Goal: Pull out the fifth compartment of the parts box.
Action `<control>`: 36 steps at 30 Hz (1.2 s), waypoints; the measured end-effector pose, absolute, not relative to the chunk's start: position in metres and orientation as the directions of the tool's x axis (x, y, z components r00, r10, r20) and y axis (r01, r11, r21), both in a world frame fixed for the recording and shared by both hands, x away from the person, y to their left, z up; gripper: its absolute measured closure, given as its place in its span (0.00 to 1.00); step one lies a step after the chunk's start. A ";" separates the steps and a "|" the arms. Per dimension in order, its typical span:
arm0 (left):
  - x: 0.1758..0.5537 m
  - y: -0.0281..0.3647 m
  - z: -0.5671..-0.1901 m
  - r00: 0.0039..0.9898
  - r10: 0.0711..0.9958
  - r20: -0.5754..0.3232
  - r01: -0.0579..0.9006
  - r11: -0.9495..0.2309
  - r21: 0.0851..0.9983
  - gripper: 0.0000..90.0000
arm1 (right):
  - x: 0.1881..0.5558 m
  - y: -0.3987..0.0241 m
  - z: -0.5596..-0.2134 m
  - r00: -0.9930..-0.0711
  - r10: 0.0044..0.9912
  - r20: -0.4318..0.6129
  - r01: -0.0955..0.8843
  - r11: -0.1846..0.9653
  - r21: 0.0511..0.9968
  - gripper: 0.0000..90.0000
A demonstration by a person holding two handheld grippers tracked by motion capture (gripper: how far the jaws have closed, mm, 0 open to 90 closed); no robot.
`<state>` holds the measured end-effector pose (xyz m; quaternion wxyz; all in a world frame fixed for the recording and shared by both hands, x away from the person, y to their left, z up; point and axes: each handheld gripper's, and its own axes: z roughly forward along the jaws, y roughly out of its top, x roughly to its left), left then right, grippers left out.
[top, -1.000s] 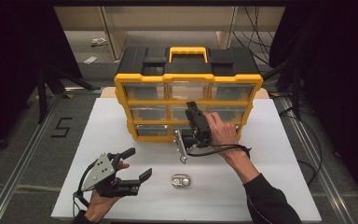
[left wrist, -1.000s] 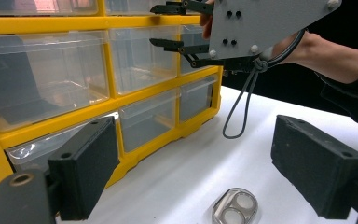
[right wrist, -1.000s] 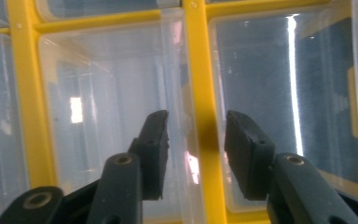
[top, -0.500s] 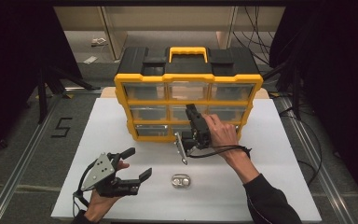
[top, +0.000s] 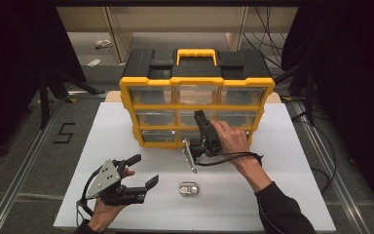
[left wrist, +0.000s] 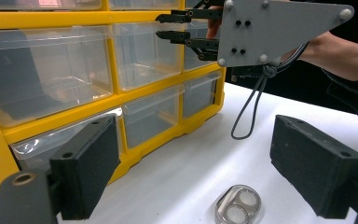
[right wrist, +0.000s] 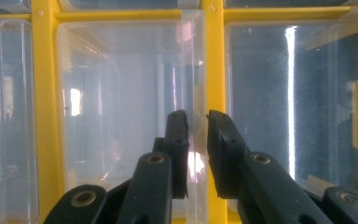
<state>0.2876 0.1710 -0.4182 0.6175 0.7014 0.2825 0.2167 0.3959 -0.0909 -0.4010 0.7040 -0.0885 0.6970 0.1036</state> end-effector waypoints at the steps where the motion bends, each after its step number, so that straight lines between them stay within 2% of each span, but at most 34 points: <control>1: 0.287 0.171 -0.418 0.747 0.664 -0.043 0.128 -0.079 0.989 0.17 | 0.396 -0.091 -0.401 0.007 0.022 -1.000 -0.270 0.963 0.019 0.88; 36: 0.287 0.171 -0.418 0.745 0.666 -0.043 0.124 -0.075 0.990 0.17 | 0.371 -0.093 -0.403 0.029 -0.001 -1.000 -0.297 0.955 -0.009 0.88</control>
